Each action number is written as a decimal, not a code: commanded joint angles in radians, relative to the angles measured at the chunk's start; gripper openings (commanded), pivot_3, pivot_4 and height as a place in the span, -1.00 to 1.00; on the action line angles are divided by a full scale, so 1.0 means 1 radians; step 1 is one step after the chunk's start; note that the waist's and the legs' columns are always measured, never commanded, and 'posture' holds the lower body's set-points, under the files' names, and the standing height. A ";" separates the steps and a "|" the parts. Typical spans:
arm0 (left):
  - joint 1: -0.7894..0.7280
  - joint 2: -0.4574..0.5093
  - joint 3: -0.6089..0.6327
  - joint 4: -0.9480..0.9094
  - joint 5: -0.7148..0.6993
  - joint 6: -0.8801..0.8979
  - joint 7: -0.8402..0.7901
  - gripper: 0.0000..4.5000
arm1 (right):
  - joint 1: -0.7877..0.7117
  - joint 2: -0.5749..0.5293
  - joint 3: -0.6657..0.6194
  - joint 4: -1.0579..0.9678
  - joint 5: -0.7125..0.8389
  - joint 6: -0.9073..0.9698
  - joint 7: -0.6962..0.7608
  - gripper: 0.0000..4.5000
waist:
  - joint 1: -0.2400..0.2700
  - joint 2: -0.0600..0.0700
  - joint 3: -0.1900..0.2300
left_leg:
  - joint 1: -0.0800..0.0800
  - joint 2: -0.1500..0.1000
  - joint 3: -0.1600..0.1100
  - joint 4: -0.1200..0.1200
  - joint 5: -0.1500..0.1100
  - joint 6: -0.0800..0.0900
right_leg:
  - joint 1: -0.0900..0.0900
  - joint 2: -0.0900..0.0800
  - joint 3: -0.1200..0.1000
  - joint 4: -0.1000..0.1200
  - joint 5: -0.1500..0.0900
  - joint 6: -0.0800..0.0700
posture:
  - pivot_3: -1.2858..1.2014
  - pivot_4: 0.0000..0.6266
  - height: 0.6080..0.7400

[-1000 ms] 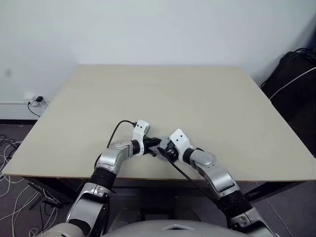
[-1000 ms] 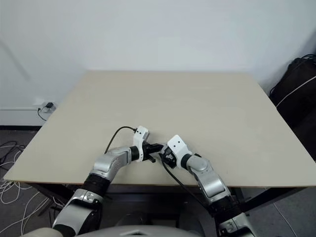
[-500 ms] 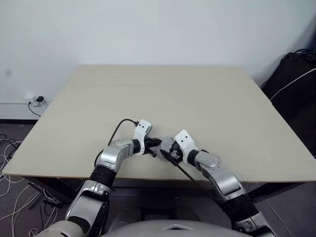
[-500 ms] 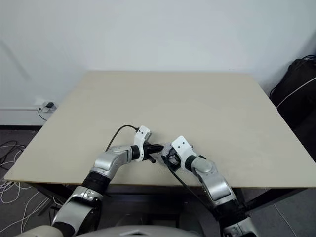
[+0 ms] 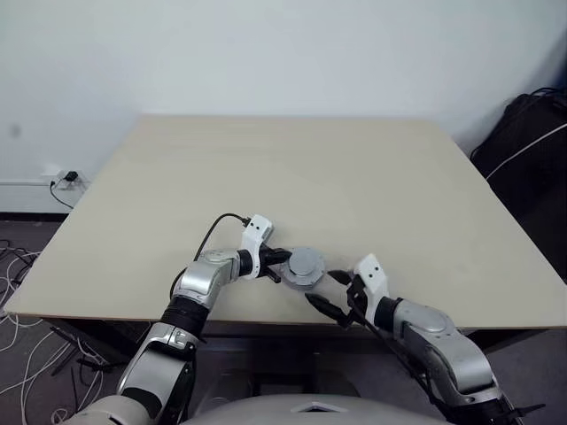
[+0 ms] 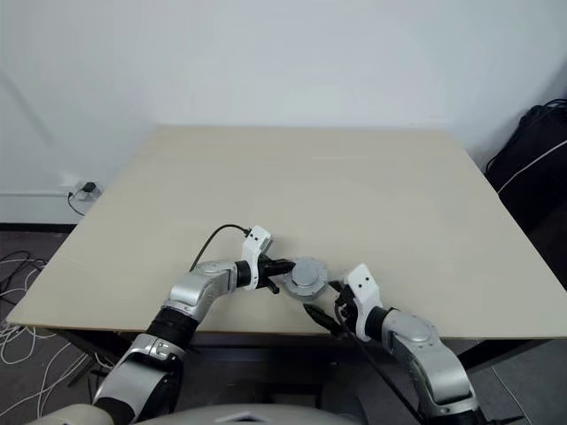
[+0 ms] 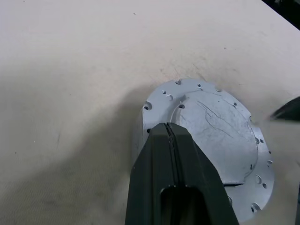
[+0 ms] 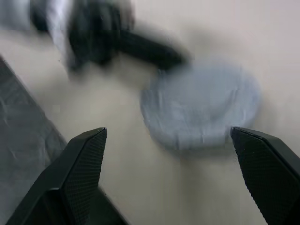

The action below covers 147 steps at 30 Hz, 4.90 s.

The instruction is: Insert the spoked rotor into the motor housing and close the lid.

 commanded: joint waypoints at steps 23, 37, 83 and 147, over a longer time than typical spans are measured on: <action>0.018 -0.010 -0.017 0.022 0.024 -0.008 0.013 -1.00 | -0.169 0.358 -0.264 0.136 0.312 0.523 -0.446 0.99 | 0.004 0.004 -0.003 | -0.003 -0.001 0.002 -0.002 0.002 0.003 | -0.005 0.000 0.002 0.001 0.000 -0.001 | 0.03 -1.00 1.00; 0.010 -0.009 -0.020 0.032 0.029 -0.013 0.006 -1.00 | -0.195 0.430 -0.378 0.183 0.418 0.640 -0.544 0.99 | -0.002 0.009 -0.005 | -0.003 -0.001 0.003 -0.002 0.002 0.004 | -0.006 0.000 0.002 0.001 0.000 -0.001 | 0.03 -1.00 1.00; 0.011 -0.007 -0.008 0.039 0.036 -0.020 0.015 -1.00 | -0.180 0.497 -0.371 0.274 0.861 0.556 -0.804 0.29 | -0.022 0.010 -0.007 | -0.007 -0.001 0.003 -0.004 0.002 0.006 | -0.011 0.000 0.005 0.001 0.003 -0.006 | 0.03 -1.00 1.00; 0.590 -0.318 0.333 -0.484 -1.049 0.236 0.346 0.99 | -0.195 0.448 -0.277 0.279 1.053 0.380 -0.597 -0.43 | -0.043 0.015 -0.002 | -0.012 -0.001 0.005 -0.001 0.001 0.008 | -0.015 0.001 0.005 0.000 0.003 -0.007 | 0.03 -1.00 1.00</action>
